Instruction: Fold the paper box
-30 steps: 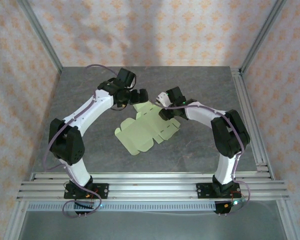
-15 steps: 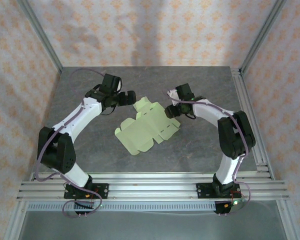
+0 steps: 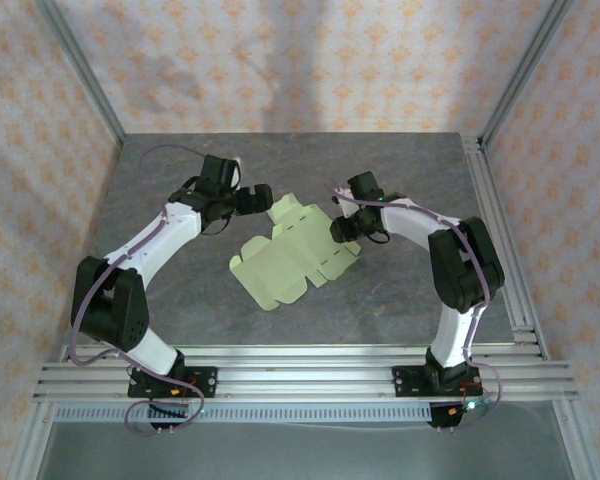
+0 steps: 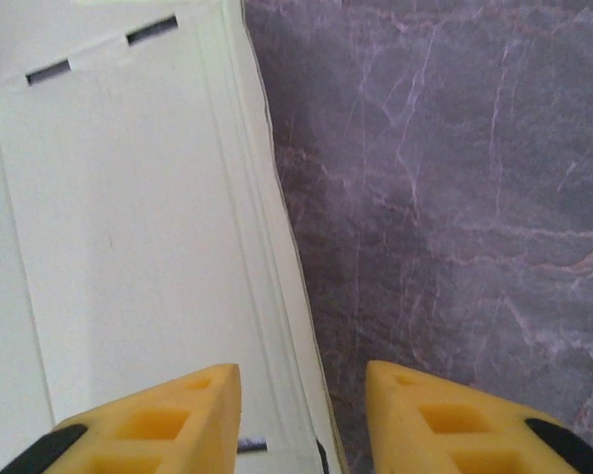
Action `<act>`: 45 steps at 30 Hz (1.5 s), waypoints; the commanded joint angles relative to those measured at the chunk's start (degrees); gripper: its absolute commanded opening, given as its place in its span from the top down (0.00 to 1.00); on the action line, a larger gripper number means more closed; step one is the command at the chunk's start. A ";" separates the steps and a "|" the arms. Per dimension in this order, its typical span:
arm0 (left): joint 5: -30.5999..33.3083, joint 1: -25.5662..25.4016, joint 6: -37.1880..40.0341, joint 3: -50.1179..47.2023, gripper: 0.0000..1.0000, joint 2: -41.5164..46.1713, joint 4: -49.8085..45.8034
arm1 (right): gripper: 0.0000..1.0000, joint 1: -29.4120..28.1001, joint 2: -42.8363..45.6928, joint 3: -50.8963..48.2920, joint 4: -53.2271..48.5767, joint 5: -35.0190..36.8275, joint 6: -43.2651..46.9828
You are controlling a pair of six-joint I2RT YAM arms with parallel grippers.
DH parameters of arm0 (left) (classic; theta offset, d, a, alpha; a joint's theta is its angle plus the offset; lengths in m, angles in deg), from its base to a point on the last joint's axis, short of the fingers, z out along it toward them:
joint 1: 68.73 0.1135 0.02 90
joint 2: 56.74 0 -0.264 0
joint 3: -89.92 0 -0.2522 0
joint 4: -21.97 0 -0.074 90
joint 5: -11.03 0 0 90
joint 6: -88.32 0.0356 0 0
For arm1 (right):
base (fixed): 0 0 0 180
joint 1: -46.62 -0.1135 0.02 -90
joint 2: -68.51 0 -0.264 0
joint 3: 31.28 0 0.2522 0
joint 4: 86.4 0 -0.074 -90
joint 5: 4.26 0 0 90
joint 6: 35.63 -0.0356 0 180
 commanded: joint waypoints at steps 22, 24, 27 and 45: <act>-4.99 4.56 1.11 -3.58 0.00 2.62 2.69 | 0.72 -3.63 0.28 -9.42 17.77 2.54 -0.91; -5.12 4.57 1.09 -3.56 0.00 2.44 2.59 | 0.72 -3.63 -0.06 -9.22 17.79 1.35 -0.36; -5.21 4.57 1.09 -3.66 0.00 2.35 2.82 | 0.75 -3.63 -0.42 -8.68 17.14 0.07 0.59; -4.70 4.54 1.78 -4.15 0.00 2.44 2.55 | 0.85 -3.28 -0.81 -7.71 15.49 -2.63 3.71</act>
